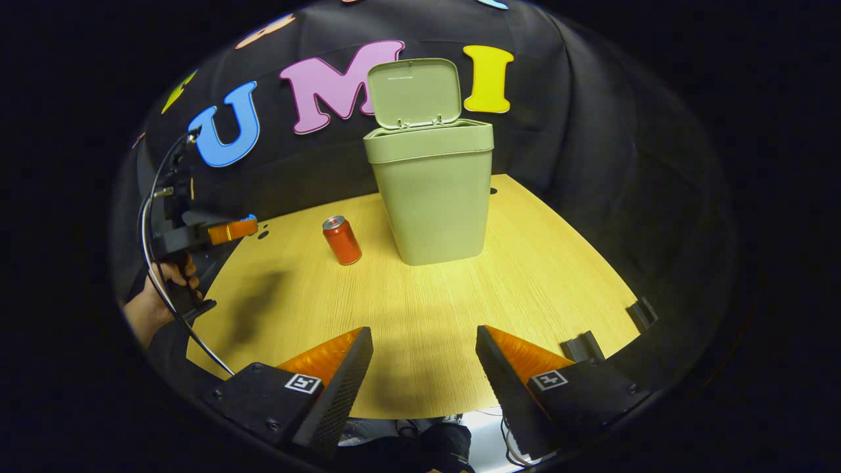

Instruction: Press the lid of the desktop garbage bin to open it, pick up the crumpled paper on the desktop and throw it into the bin, then pick up the pop can on the desktop and drop it into the bin, and finally close the garbage bin lid.

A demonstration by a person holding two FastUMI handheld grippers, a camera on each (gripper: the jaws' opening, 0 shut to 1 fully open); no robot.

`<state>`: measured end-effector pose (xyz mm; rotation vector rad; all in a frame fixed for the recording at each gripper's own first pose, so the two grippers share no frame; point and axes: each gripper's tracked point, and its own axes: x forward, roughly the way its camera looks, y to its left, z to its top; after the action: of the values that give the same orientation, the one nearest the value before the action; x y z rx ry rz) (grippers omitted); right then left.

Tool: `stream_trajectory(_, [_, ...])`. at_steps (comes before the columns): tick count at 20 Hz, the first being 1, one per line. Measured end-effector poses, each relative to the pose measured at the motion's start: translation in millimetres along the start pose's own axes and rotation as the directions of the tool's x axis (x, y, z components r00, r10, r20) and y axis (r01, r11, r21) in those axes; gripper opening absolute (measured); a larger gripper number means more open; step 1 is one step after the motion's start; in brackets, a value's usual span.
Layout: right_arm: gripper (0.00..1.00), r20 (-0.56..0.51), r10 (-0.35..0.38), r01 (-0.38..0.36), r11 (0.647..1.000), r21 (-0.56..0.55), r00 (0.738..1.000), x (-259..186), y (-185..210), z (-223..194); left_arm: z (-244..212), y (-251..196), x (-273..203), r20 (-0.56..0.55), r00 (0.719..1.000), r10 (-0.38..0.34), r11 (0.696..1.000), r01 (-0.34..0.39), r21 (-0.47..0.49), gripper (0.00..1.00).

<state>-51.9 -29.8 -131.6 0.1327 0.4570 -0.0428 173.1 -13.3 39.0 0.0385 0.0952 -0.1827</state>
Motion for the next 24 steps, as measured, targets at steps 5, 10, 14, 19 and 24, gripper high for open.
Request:
stream_trajectory(5, [0.99, 0.009, 0.018, -0.018, 1.0, 0.013, 1.0, 18.9, -11.6, 16.8, 74.7, -65.9, 8.4, 0.102, 0.988, -0.116, 0.992, 0.11, 0.064, 0.28])
stream_trajectory(10, [0.99, 0.027, 0.048, -0.049, 0.999, 0.012, 0.998, 38.9, -24.6, 40.9, 110.8, -139.9, 28.3, 0.134, 0.965, -0.225, 0.973, 0.215, 0.087, 0.28])
stream_trajectory(14, [0.99, 0.025, 0.074, -0.074, 0.997, 0.002, 0.997, 52.5, -33.3, 50.0, 123.0, -193.4, 45.6, 0.139, 0.943, -0.303, 0.951, 0.289, 0.109, 0.28])
stream_trajectory(19, [1.0, -0.018, 0.141, -0.141, 0.989, -0.038, 0.99, 73.8, -28.7, 45.6, 119.5, -237.2, 67.0, 0.116, 0.929, -0.351, 0.931, 0.334, 0.143, 0.28])
stream_trajectory(24, [0.99, -0.043, 0.187, -0.19, 0.978, -0.081, 0.981, 91.1, -34.1, 50.9, 109.5, -256.3, 84.6, 0.089, 0.927, -0.365, 0.926, 0.352, 0.135, 0.29])
